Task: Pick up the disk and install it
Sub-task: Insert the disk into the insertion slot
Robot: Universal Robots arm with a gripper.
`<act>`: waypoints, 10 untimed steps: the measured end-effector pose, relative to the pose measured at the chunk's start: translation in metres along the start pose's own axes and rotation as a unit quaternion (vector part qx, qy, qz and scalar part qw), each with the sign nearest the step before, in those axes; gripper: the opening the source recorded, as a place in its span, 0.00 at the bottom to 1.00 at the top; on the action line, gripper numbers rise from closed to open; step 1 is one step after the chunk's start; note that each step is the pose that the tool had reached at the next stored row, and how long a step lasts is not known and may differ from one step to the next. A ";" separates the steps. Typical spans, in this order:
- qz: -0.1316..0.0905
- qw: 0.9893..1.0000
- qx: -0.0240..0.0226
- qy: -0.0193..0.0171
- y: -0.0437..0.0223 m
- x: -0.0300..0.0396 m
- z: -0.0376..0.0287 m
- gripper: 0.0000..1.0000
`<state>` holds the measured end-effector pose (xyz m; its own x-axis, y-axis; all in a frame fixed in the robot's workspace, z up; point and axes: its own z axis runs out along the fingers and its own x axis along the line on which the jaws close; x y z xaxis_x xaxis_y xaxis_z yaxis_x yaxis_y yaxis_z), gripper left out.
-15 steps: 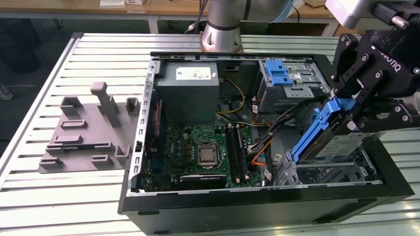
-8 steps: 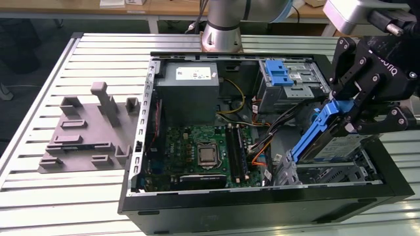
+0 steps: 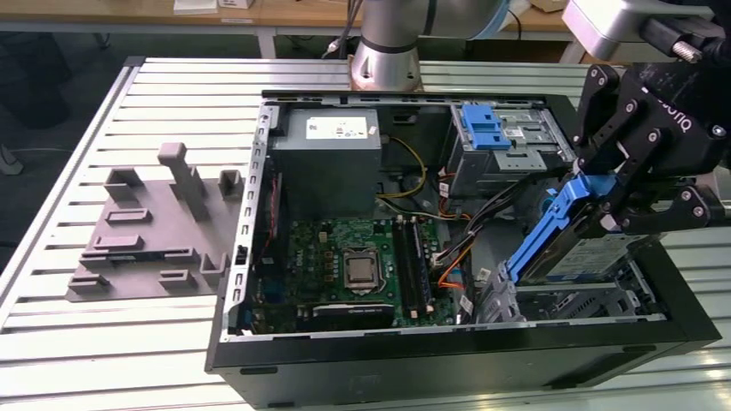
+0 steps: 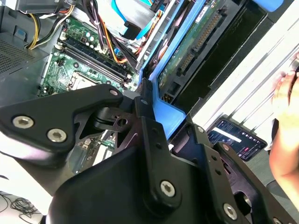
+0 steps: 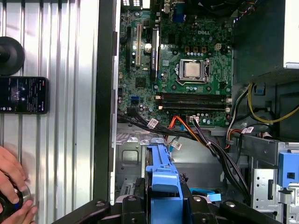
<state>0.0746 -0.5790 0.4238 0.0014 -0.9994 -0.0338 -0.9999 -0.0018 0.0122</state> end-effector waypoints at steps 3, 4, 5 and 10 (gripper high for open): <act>0.000 1.000 0.000 0.000 0.0000 0.0000 -0.0001 0.38; 0.000 1.000 0.000 0.000 0.0000 0.0000 0.0002 0.38; 0.000 1.000 0.000 0.000 0.0000 0.0000 0.0009 0.44; 0.000 1.000 0.000 0.000 -0.0001 0.0003 0.0094 0.44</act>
<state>0.0746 -0.5789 0.4144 0.0014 -0.9994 -0.0338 -0.9999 -0.0018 0.0120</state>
